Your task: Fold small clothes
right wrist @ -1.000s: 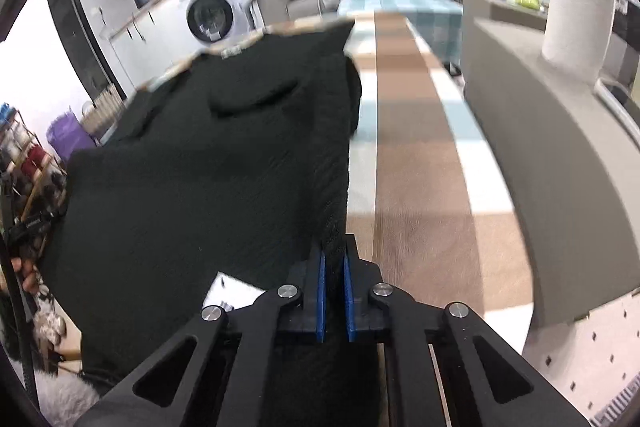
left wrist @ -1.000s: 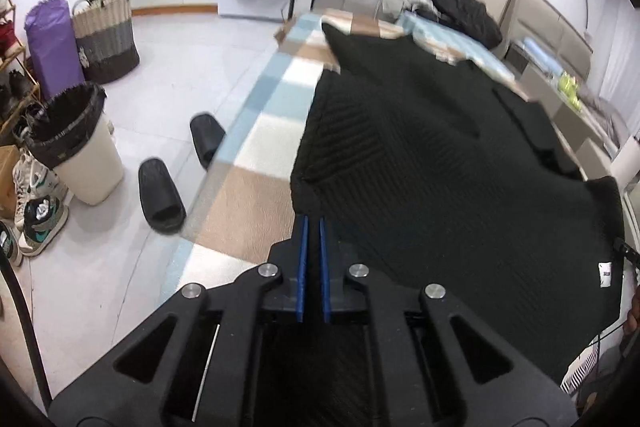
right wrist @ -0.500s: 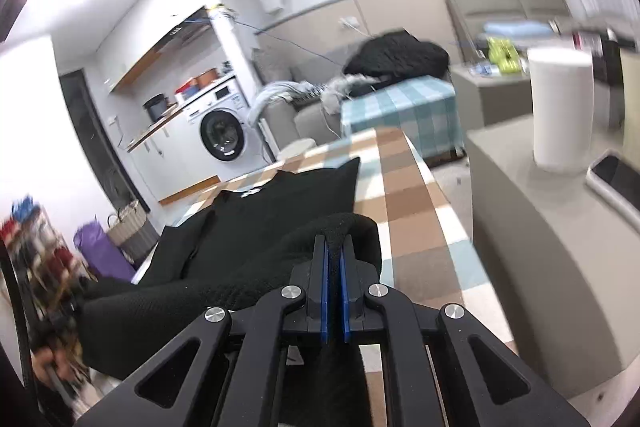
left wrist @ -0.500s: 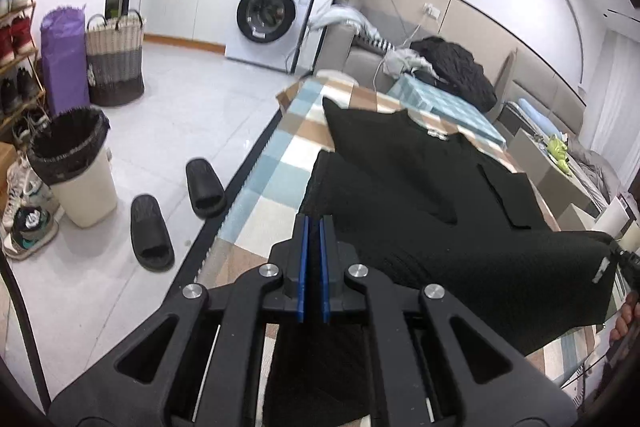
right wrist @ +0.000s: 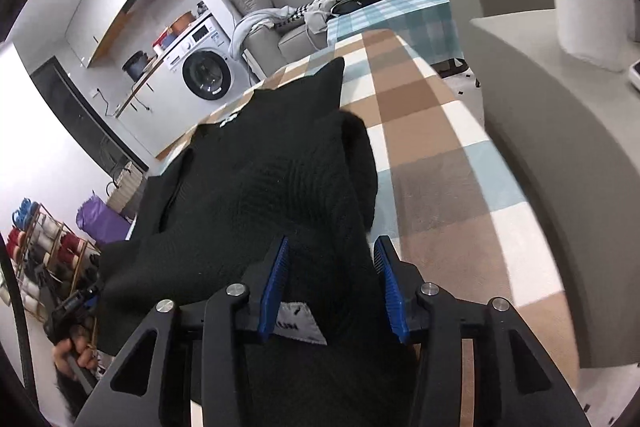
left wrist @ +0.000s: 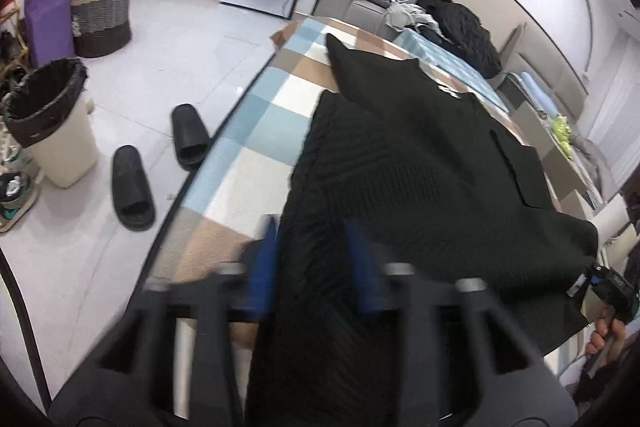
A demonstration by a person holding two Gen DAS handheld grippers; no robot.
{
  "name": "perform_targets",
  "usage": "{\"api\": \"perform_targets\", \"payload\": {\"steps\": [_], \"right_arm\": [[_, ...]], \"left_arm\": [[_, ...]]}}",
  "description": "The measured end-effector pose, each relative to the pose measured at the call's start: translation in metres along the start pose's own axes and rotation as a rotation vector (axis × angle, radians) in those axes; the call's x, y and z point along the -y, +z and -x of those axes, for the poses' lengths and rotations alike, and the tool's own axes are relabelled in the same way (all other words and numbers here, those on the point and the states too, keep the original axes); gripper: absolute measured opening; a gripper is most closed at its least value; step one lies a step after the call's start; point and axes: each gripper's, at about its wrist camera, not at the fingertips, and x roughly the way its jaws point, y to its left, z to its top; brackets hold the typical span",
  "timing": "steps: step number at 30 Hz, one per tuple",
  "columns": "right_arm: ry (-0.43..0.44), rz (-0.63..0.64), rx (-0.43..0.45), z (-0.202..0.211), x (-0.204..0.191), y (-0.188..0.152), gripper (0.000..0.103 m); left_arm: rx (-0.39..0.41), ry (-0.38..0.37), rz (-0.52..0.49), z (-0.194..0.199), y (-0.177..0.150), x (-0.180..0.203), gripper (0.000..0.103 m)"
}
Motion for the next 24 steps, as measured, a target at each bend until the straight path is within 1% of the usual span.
{"api": "perform_targets", "payload": {"steps": [1, 2, 3, 6, 7, 9, 11, 15, 17, 19, 20, 21, 22, 23, 24], "right_arm": [[0.011, 0.004, 0.004, -0.002, -0.001, 0.001, 0.038], [0.020, 0.015, 0.016, -0.001, -0.003, 0.001, 0.018], [0.022, 0.027, 0.024, 0.001, -0.005, 0.001, 0.005], [0.086, 0.033, 0.132, 0.020, -0.007, 0.006, 0.004], [0.071, 0.031, 0.153, 0.024, -0.008, 0.009, 0.004], [0.070, 0.027, 0.183, 0.027, -0.010, 0.014, 0.004], [0.040, 0.029, 0.187, 0.023, -0.014, 0.021, 0.004], [-0.026, 0.007, 0.153, 0.004, -0.017, 0.035, 0.004], [-0.060, -0.019, 0.128, -0.007, -0.015, 0.040, 0.005], [-0.113, -0.009, 0.079, -0.019, -0.016, 0.042, 0.005], [-0.144, -0.003, 0.044, -0.026, -0.016, 0.044, 0.007], [-0.163, 0.000, 0.026, -0.029, -0.015, 0.044, 0.019], [-0.197, 0.006, 0.007, -0.032, -0.014, 0.044, 0.028], [-0.208, 0.011, 0.003, -0.033, -0.012, 0.043, 0.051], [-0.196, 0.011, 0.025, -0.030, -0.009, 0.042, 0.059]], "left_arm": [[0.009, -0.004, -0.014, -0.001, 0.001, 0.002, 0.002], [0.033, 0.001, -0.027, -0.001, 0.002, 0.005, 0.002], [0.067, 0.007, -0.034, 0.003, 0.003, 0.007, 0.002], [0.125, -0.016, -0.009, 0.011, 0.011, 0.007, 0.002], [0.137, -0.022, -0.002, 0.013, 0.014, 0.007, 0.002], [0.152, -0.025, 0.000, 0.013, 0.021, 0.008, 0.002], [0.161, -0.035, 0.007, 0.010, 0.029, 0.010, 0.002], [0.155, -0.013, -0.020, 0.002, 0.038, 0.015, 0.002], [0.113, 0.026, -0.033, -0.015, 0.042, 0.017, 0.003], [0.073, 0.057, -0.041, -0.031, 0.044, 0.018, 0.003], [0.056, 0.075, -0.040, -0.038, 0.044, 0.017, 0.010], [0.034, 0.098, -0.035, -0.045, 0.045, 0.016, 0.014], [0.015, 0.113, -0.026, -0.050, 0.044, 0.015, 0.025], [0.010, 0.119, -0.019, -0.054, 0.045, 0.013, 0.035], [0.014, 0.124, -0.001, -0.056, 0.045, 0.011, 0.040]]}}
